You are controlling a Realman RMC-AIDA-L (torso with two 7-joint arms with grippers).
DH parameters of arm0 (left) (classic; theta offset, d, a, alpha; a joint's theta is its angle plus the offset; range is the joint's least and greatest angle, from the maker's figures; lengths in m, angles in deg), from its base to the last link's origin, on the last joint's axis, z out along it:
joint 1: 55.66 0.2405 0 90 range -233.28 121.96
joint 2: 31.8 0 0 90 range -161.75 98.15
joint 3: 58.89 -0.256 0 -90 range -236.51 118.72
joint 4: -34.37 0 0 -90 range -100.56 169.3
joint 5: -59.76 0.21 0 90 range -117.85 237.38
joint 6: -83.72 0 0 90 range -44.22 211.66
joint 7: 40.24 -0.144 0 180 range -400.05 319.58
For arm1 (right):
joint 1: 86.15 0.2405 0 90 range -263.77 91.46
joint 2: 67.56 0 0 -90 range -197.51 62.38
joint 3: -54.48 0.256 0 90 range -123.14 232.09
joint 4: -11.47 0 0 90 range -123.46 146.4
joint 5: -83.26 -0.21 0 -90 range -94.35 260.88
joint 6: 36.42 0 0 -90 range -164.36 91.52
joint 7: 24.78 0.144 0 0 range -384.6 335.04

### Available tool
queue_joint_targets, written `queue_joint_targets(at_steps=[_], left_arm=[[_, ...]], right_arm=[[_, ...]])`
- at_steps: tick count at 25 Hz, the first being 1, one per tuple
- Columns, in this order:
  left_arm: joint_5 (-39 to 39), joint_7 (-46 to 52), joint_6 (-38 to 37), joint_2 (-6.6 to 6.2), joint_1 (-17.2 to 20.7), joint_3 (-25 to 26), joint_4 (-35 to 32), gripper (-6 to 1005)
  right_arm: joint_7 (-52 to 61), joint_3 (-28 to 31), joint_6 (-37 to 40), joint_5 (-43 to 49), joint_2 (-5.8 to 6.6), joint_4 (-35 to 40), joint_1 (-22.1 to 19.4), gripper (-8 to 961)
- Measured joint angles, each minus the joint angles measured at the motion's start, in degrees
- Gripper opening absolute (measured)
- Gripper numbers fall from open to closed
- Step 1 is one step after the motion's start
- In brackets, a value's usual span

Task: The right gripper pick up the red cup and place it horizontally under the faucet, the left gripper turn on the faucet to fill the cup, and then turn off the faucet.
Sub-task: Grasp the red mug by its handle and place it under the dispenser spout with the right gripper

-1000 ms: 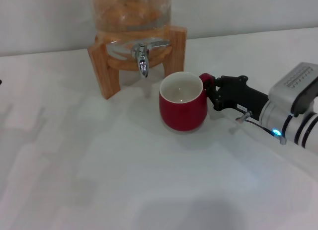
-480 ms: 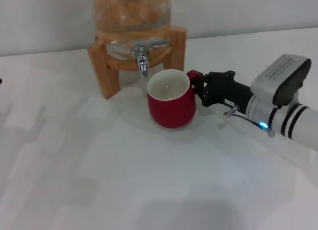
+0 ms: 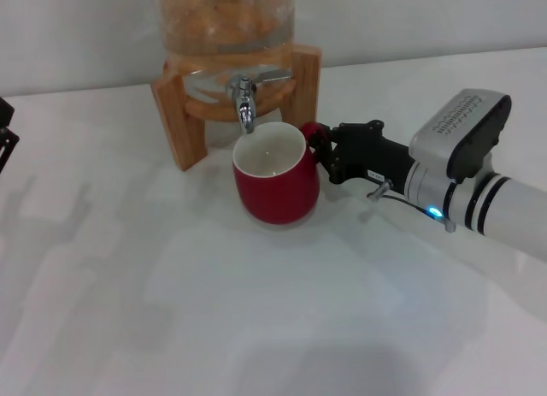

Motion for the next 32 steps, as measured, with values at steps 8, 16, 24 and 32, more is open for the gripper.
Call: queue_joint_targets(at_steps=[8, 16, 24, 32], left_arm=[[0.0, 0.0, -0.05, 0.03, 0.0, -0.85, 0.0, 852], [0.0, 0.0, -0.05, 0.03, 0.0, -1.39, 0.0, 852], [0.0, 0.0, -0.05, 0.03, -0.06, -1.49, 0.0, 852], [0.0, 0.0, -0.04, 0.09, -0.09, -2.22, 0.0, 852]], right_arm=[[-0.1, -0.03, -2.48, 0.1, -0.12, 0.59, 0.6, 102], [-0.13, -0.03, -4.67, 0.09, -0.22, 0.63, 1.62, 103], [-0.09, 0.09, -5.43, 0.09, -0.21, 0.64, 2.94, 103], [-0.26, 0.43, -6.48, -0.22, -0.21, 0.63, 3.6, 102]])
